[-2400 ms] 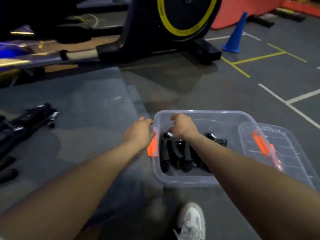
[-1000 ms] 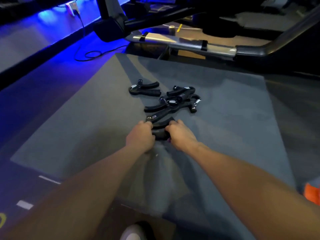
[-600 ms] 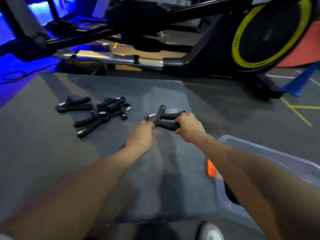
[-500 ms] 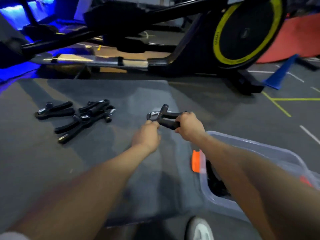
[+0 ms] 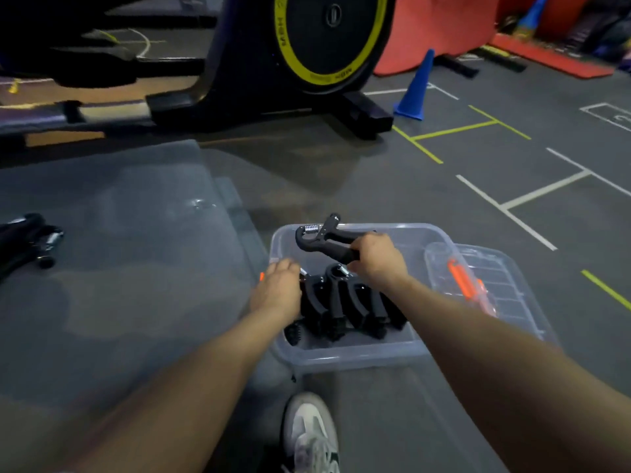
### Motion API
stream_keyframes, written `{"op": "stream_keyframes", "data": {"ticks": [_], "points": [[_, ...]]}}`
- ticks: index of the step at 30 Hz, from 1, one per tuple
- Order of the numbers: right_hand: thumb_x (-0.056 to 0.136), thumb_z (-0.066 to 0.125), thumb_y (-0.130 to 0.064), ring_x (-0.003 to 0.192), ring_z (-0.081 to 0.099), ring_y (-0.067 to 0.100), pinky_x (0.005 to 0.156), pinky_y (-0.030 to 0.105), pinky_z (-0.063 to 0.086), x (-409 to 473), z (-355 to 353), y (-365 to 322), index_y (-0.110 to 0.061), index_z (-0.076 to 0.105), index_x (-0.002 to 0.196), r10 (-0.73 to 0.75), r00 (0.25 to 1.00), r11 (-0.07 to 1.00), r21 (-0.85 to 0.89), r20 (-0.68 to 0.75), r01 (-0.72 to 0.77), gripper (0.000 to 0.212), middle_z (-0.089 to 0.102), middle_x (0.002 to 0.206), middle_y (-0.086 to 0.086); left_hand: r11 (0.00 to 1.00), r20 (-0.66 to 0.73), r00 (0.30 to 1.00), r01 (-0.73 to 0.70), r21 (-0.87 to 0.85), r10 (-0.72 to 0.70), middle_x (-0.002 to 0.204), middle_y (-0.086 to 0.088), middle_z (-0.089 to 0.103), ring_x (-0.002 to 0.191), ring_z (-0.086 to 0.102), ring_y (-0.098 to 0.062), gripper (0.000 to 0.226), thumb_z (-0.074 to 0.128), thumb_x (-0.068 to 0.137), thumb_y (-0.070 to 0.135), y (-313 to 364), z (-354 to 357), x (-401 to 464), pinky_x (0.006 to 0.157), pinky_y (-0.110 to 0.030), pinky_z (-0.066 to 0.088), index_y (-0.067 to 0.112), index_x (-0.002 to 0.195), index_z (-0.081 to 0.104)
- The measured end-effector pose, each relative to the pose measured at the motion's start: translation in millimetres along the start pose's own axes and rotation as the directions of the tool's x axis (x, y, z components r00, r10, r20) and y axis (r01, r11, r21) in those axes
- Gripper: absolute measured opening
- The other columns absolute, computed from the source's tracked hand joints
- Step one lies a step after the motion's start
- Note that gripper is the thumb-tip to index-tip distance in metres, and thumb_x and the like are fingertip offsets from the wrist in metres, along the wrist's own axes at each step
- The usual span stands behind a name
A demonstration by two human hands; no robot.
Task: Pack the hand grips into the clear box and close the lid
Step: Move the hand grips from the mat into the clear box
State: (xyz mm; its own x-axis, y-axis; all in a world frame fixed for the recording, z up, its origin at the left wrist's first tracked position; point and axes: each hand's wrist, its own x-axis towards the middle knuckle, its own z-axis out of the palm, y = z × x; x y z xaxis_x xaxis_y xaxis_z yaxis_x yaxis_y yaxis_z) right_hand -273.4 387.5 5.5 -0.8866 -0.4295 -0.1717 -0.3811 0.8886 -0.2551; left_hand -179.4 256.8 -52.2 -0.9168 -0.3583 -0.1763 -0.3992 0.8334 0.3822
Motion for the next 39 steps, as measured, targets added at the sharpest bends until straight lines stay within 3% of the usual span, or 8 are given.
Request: {"op": "stream_keyframes", "data": {"ticks": [10,16,19,23,29,31,34,39], "points": [[0.086,0.060,-0.014,0.118,0.051,0.032,0.083,0.036,0.050,3.6,66.6,13.2,-0.004,0.061,0.110,0.143,0.986,0.988,0.037,0.086,-0.147,0.026,0.061,0.116,0.014,1.000,0.069,0.997,0.025,-0.014,-0.024,0.161,-0.002,0.003,0.148,0.009,-0.017,0.064,0.045,0.097,0.017,-25.3,8.8,6.5,0.121,-0.029,0.013,0.010,0.150,0.011],[0.089,0.058,-0.016,0.124,0.047,0.032,0.090,0.037,0.048,16.9,100.2,-12.8,-0.004,0.056,0.118,0.245,0.966,0.963,0.089,0.087,-0.253,0.031,0.058,0.125,0.013,0.995,0.161,0.986,-0.028,-0.091,0.043,0.160,0.004,0.004,0.147,0.016,-0.013,0.060,0.045,0.098,0.019,-41.7,-5.0,8.7,0.109,-0.015,0.019,0.015,0.150,0.016],[0.089,0.058,-0.018,0.126,0.047,0.031,0.092,0.036,0.048,18.9,112.1,-29.9,-0.005,0.055,0.121,0.218,0.971,0.969,0.100,0.099,-0.227,0.034,0.057,0.129,0.012,0.994,0.175,0.983,-0.043,-0.098,0.060,0.160,0.006,0.004,0.147,0.016,-0.012,0.060,0.046,0.097,0.020,-45.6,-7.5,8.9,0.110,-0.015,0.015,0.016,0.150,0.017],[0.085,0.066,-0.028,0.123,0.051,0.032,0.092,0.038,0.047,18.8,117.8,-41.8,-0.004,0.056,0.118,0.164,0.967,0.969,0.154,0.196,-0.195,0.043,0.059,0.126,0.014,0.984,0.181,0.982,-0.031,-0.173,0.062,0.160,0.009,0.004,0.146,0.017,-0.010,0.061,0.046,0.097,0.017,-47.9,-3.6,9.5,0.099,-0.001,0.016,0.016,0.150,0.017],[0.087,0.063,-0.016,0.109,0.062,0.029,0.085,0.030,0.047,18.5,122.3,-37.0,-0.005,0.066,0.093,-0.013,0.937,0.974,0.215,0.350,-0.067,0.012,0.068,0.104,0.013,0.989,0.171,0.982,-0.057,-0.138,0.080,0.160,0.008,0.005,0.147,0.013,-0.009,0.060,0.046,0.097,0.020,-53.4,-0.7,11.9,0.112,-0.014,0.011,0.017,0.150,0.017],[0.086,0.063,-0.013,0.107,0.063,0.028,0.086,0.029,0.047,18.9,117.5,-37.1,-0.007,0.067,0.096,-0.049,0.933,0.973,0.228,0.357,-0.036,0.013,0.070,0.103,0.012,0.988,0.166,0.983,-0.058,-0.140,0.082,0.160,0.008,0.005,0.147,0.013,-0.009,0.060,0.046,0.097,0.019,-54.4,0.6,12.5,0.113,-0.015,0.011,0.017,0.150,0.018],[0.085,0.059,-0.008,0.096,0.063,0.026,0.078,0.024,0.044,20.2,99.0,-45.0,-0.013,0.064,0.078,-0.084,0.957,0.968,0.249,0.277,0.012,0.010,0.068,0.084,0.004,0.990,0.169,0.982,-0.059,-0.126,0.080,0.160,0.009,0.008,0.147,0.016,-0.011,0.060,0.047,0.097,0.021,-54.8,-0.4,13.1,0.118,-0.023,0.015,0.018,0.149,0.020],[0.087,0.055,-0.012,0.108,0.062,0.031,0.091,0.032,0.048,23.1,66.3,-83.4,-0.009,0.068,0.105,-0.115,0.986,0.961,0.265,0.118,0.080,0.022,0.070,0.110,0.013,0.991,0.047,0.999,0.004,-0.130,0.002,0.141,-0.006,0.045,0.130,0.045,-0.026,0.050,0.057,0.090,0.021,-78.2,-25.2,-3.1,0.108,-0.037,0.038,0.017,0.138,0.044]]}}
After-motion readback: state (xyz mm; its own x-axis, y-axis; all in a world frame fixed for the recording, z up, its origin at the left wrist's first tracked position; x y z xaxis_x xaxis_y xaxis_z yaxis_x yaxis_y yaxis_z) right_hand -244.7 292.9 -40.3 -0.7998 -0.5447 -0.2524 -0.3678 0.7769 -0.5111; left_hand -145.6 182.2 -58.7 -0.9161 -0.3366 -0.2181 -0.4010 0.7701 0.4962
